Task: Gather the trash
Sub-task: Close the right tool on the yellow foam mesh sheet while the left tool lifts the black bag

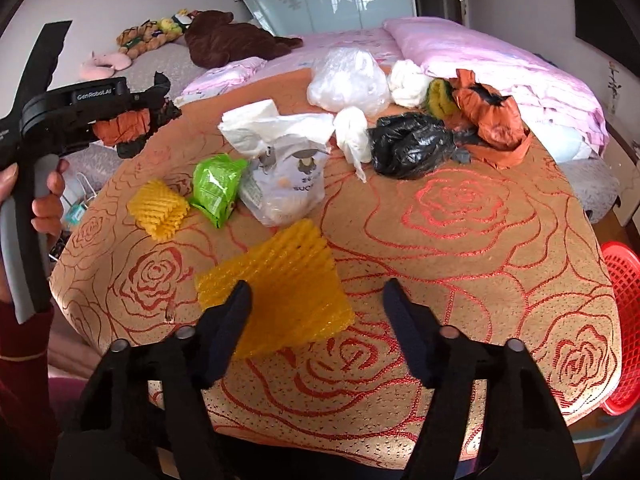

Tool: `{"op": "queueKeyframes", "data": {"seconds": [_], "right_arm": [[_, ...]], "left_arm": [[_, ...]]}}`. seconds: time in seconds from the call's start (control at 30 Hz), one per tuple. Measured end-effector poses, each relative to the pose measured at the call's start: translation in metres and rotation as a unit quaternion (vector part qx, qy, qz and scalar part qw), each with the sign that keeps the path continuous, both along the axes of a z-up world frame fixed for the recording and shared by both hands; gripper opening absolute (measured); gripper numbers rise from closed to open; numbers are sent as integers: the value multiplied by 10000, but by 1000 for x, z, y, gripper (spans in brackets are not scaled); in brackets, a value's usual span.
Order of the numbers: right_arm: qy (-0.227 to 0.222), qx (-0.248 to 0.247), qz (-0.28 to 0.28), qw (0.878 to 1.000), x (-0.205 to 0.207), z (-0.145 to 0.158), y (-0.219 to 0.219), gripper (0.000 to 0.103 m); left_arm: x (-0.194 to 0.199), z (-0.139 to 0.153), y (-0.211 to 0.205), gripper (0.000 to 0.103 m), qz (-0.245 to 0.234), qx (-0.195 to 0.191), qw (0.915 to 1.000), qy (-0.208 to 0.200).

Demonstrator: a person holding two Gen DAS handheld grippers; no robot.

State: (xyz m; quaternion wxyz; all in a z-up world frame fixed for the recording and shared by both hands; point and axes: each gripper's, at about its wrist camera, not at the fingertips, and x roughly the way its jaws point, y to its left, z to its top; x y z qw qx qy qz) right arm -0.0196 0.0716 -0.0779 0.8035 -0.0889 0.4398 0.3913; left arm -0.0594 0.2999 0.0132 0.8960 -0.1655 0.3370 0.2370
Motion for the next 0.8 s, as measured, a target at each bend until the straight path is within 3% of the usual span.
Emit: {"op": "queueKeyframes", "data": {"seconds": [0.3, 0.57, 0.8], "right_arm": [[-279, -17, 119, 9995, -9, 5, -1, 17], [-381, 35, 53, 9993, -7, 11, -12, 13], [-641, 115, -383, 9971, 11, 29, -39, 13]], "left_arm": [[-1, 2, -5, 48, -65, 7, 10000, -42], [-2, 6, -12, 48, -104, 57, 9999, -94], [1, 12, -25, 48, -262, 141, 9994, -168]]}}
